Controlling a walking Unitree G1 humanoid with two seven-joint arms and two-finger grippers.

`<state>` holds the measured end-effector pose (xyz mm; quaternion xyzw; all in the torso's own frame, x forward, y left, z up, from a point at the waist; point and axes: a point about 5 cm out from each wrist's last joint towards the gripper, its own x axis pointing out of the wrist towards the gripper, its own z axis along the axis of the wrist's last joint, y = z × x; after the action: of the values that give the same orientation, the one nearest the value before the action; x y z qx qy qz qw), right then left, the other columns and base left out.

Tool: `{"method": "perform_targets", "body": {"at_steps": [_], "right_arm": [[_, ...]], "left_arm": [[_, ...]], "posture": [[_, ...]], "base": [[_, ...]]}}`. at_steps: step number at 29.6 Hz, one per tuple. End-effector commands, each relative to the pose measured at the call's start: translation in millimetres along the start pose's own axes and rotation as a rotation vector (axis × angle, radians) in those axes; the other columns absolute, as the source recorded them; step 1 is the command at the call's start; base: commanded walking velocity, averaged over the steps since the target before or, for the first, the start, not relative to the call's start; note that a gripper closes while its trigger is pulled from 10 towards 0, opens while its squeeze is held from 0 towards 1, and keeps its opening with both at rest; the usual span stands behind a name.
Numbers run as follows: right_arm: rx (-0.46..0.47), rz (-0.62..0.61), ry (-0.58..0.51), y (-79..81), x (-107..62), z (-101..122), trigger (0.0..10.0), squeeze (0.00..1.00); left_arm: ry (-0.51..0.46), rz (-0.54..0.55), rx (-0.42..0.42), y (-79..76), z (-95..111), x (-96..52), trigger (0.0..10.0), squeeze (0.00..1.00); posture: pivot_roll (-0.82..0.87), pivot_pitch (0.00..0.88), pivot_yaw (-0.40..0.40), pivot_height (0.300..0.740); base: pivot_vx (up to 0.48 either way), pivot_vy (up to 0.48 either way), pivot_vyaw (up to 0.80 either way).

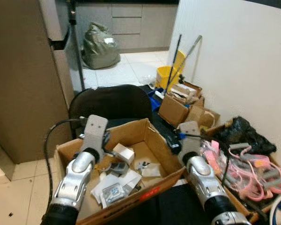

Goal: Picking trash to rubbish bin

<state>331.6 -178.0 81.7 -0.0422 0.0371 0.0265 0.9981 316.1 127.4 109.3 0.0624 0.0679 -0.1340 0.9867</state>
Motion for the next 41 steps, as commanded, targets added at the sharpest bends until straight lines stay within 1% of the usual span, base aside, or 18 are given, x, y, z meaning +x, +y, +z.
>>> {"method": "perform_targets", "body": {"at_steps": [1, 3, 5, 7, 8, 10, 19, 21, 23, 26, 29, 33, 41], "right_arm": [[0.012, -0.05, 0.007, -8.1, -4.4, -3.5, 10.0, 0.0], [0.028, -0.096, 0.014, -12.9, -9.0, -6.4, 10.0, 0.0], [0.037, -0.123, 0.019, -16.0, -12.6, -8.3, 10.0, 0.0], [0.046, -0.139, 0.022, -17.3, -16.1, -9.9, 10.0, 0.0], [0.046, -0.139, 0.022, -17.3, -16.1, -9.9, 10.0, 0.0], [0.049, -0.141, 0.021, -16.5, -18.6, -10.4, 10.0, 0.0], [0.051, -0.131, 0.035, -7.4, -24.6, -14.0, 10.0, 0.0], [0.052, -0.133, 0.037, -7.1, -25.0, -14.0, 10.0, 0.0], [0.049, -0.135, 0.039, -6.1, -26.1, -13.8, 10.0, 0.0], [0.046, -0.13, 0.044, -5.1, -27.1, -13.6, 10.0, 0.0], [0.044, -0.126, 0.048, -4.6, -27.6, -14.2, 10.0, 0.0], [0.028, -0.119, 0.102, -6.1, -32.8, -24.4, 10.0, 0.0], [0.028, -0.107, 0.106, -3.8, -33.4, -23.6, 10.0, 0.0]], "left_arm": [[0.012, -0.033, 0.001, -10.4, -4.9, 1.8, 10.0, 0.0], [0.021, -0.053, -0.011, -15.4, -5.9, 3.6, 10.0, 0.0], [0.004, -0.056, -0.024, -18.6, -3.6, 4.3, 10.0, 0.0], [-0.009, -0.079, 0.004, -22.3, -2.4, 4.3, 10.0, 0.0], [-0.009, -0.079, 0.004, -22.3, -2.4, 4.3, 10.0, 0.0], [-0.002, -0.097, 0.024, -24.6, -4.2, 4.2, 10.0, 0.0], [0.013, -0.124, 0.046, -27.3, -6.6, 5.6, 10.0, 0.0], [0.013, -0.125, 0.046, -27.4, -6.8, 5.6, 10.0, 0.0], [0.024, -0.13, 0.075, -26.9, -9.4, 5.1, 10.0, 0.0], [0.029, -0.135, 0.089, -26.3, -11.3, 4.7, 10.0, 0.0], [0.03, -0.136, 0.089, -25.9, -12.0, 4.6, 10.0, 0.0], [0.051, -0.118, 0.089, -20.0, -17.2, 4.0, 10.0, 0.0], [0.052, -0.099, 0.075, -19.1, -17.9, 3.9, 10.0, 0.0]], "posture": [[-0.08, 0.047, -0.021, 0.74], [-0.08, 0.05, -0.02, 0.74], [-0.09, 0.051, -0.018, 0.74], [-0.08, 0.051, -0.018, 0.74], [-0.08, 0.051, -0.018, 0.74], [-0.09, 0.051, -0.017, 0.74], [-0.09, 0.052, -0.016, 0.74], [-0.09, 0.052, -0.016, 0.74], [-0.09, 0.052, -0.01, 0.74], [-0.09, 0.052, -0.008, 0.74], [-0.09, 0.052, -0.008, 0.74], [-0.09, 0.052, -0.01, 0.74], [-0.09, 0.051, -0.011, 0.74]], "base": [[0.0, 0.0, -0.8], [0.0, 0.0, -0.8], [0.0, 0.0, -0.8], [0.0, 0.0, -0.8], [0.0, 0.0, -0.8], [0.0, 0.0, -0.8], [0.0, 0.0, -0.8], [0.0, 0.0, -0.8], [0.0, 0.0, -0.8], [0.0, 0.0, -0.8], [0.0, 0.0, -0.8], [0.0, 0.0, -0.8], [0.0, 0.0, -0.8]]}}
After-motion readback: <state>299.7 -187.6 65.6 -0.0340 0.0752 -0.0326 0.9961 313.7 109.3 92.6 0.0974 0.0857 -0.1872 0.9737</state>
